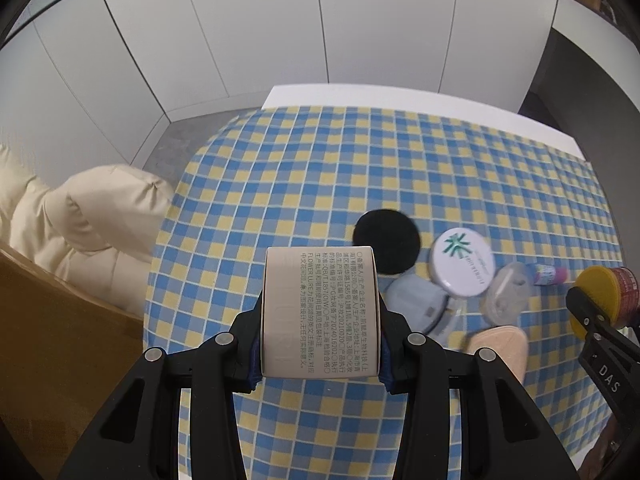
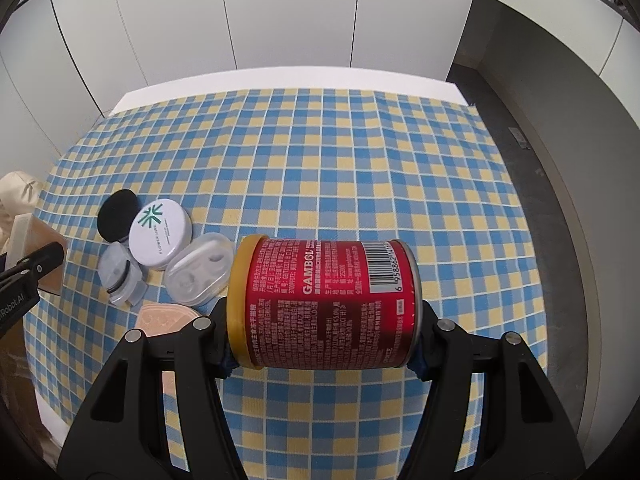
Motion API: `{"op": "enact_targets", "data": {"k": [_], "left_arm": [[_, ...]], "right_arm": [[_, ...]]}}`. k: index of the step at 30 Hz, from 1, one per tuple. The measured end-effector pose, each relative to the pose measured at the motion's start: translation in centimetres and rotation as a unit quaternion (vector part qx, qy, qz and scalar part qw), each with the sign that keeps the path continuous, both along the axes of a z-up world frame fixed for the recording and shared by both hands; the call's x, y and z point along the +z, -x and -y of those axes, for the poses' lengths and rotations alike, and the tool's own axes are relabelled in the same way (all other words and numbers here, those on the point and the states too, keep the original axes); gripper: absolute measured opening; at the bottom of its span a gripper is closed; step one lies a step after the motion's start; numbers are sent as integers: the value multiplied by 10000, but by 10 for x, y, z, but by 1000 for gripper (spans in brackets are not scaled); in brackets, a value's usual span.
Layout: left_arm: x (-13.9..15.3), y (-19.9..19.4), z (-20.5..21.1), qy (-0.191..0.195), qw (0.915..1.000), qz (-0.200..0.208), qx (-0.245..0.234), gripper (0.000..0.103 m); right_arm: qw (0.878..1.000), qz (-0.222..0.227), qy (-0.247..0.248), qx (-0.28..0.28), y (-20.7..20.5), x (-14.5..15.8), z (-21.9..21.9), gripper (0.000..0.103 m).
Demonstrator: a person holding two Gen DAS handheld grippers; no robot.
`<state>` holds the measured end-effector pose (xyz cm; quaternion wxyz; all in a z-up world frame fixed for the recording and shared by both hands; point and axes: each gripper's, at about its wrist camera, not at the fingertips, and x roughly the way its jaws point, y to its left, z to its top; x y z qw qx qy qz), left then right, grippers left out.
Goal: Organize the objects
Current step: 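Lift the beige box with the left tool while the right tool lifts the red can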
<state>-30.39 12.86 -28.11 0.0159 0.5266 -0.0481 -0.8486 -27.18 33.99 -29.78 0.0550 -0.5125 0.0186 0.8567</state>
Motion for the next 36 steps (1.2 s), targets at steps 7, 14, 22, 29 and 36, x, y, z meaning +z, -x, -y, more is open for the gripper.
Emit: {"op": "enact_targets", "data": {"k": [7,14,22,29,36], "left_arm": [[37,-7,-5,-18,9998,-166,-73,43],[67,-9,-8,-52,9997,-189,-157,43],[133,-25,2,4,9988,-476,-96,43],[181,-37,13,-61,9974,-717,-10,43],[231,-52,18,-144,9953,-962,8,44]], "right_arm": [[9999,-117,14,-101,-4,29,-1,64],[9993,-315,12,-207,-8,78,-2,64],[9974,-693,36,-211,-17,146,-5,64],[9955,-925,35,-196,-29,194,2,64],[9929,-1184,-90,-73,-43,244,15,64]]}}
